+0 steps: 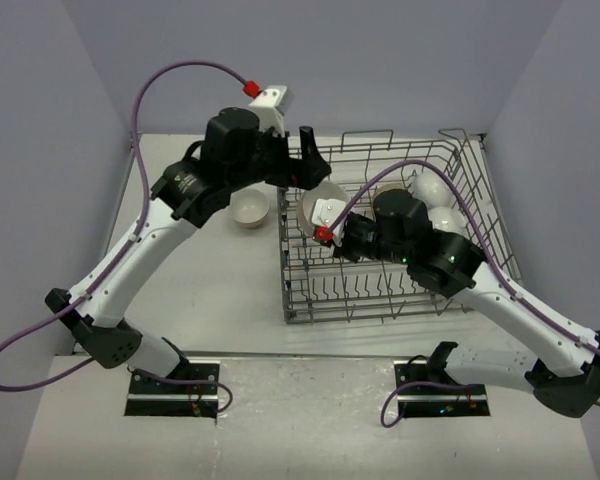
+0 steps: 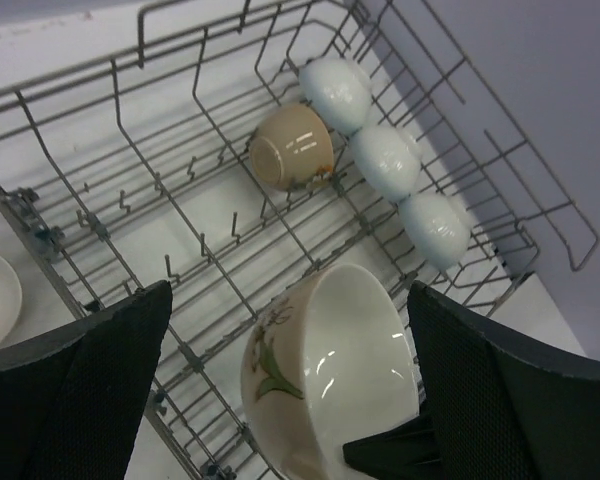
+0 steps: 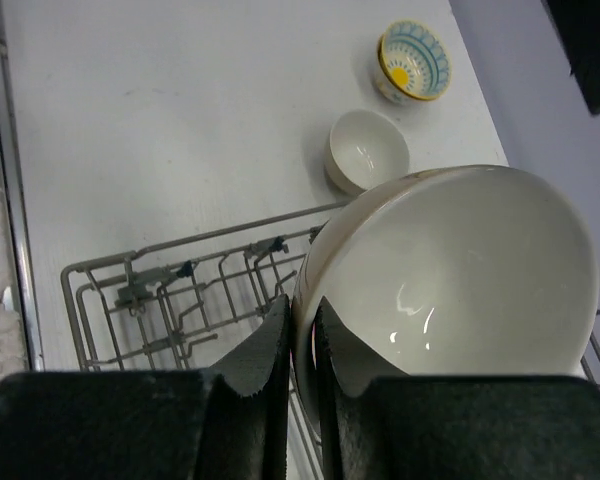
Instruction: Unload the bowls from the dish rack
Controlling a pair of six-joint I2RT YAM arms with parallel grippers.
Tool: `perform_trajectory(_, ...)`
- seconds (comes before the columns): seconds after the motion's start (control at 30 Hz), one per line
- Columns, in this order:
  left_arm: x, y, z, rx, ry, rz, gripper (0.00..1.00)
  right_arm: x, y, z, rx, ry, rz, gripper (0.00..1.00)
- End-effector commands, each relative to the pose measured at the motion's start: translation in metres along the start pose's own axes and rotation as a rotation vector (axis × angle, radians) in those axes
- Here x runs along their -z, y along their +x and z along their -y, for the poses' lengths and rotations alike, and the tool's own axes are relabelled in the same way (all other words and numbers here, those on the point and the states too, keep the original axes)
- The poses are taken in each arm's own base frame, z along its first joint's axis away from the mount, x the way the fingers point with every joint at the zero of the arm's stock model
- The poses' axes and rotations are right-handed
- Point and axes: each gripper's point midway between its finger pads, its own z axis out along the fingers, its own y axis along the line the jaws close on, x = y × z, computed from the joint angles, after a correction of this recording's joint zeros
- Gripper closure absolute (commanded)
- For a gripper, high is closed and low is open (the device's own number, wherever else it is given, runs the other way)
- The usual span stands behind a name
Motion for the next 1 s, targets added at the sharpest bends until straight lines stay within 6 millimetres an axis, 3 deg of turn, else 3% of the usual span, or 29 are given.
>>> perform_trajectory(0.0, -0.005, 0.033, 0.001, -0.033, -0.071, -0.087, 0.0, 0.01, -0.002, 0.025, 0.123, 0.16, -0.058, 1.0)
perform_trajectory(0.1, -0.011, 0.054, -0.003, -0.048, -0.097, -0.132, 0.0, 0.012, -0.006, 0.024, 0.125, 0.167, -0.057, 1.0)
perform_trajectory(0.3, -0.019, 0.089, -0.03, -0.125, -0.26, -0.221, 0.16, 0.011, -0.002, 0.027, 0.123, 0.212, -0.116, 1.0)
perform_trajectory(0.4, -0.021, 0.097, -0.041, -0.151, -0.327, -0.233, 0.38, 0.01, -0.002, 0.026, 0.125, 0.213, -0.123, 1.0)
perform_trajectory(0.43, -0.022, 0.097, -0.044, -0.156, -0.349, -0.23, 0.59, 0.009, -0.003, 0.025, 0.126, 0.209, -0.121, 1.0)
perform_trajectory(0.47, -0.022, 0.096, -0.045, -0.156, -0.354, -0.225, 0.69, 0.009, -0.005, 0.025, 0.126, 0.212, -0.112, 1.0)
perform_trajectory(0.5, -0.023, 0.096, -0.045, -0.158, -0.355, -0.225, 0.85, 0.007, -0.006, 0.024, 0.127, 0.212, -0.11, 1.0)
perform_trajectory(0.6, -0.026, 0.093, -0.045, -0.165, -0.367, -0.222, 1.0, 0.006, -0.009, 0.025, 0.13, 0.222, -0.098, 1.0)
perform_trajectory(0.77, -0.02, 0.081, -0.048, -0.17, -0.397, -0.183, 1.0, 0.006, -0.009, 0.035, 0.126, 0.292, -0.095, 1.0)
perform_trajectory(0.8, -0.015, 0.074, -0.057, -0.168, -0.455, -0.145, 1.0, 0.007, -0.008, 0.039, 0.109, 0.324, -0.092, 0.72)
perform_trajectory(0.87, -0.004, 0.057, -0.07, -0.152, -0.526, -0.085, 1.0, 0.009, -0.005, 0.042, 0.09, 0.351, -0.091, 0.01)
perform_trajectory(0.97, 0.016, 0.025, -0.118, -0.038, -0.629, 0.015, 1.0, 0.022, -0.002, 0.044, 0.021, 0.402, -0.068, 0.01)
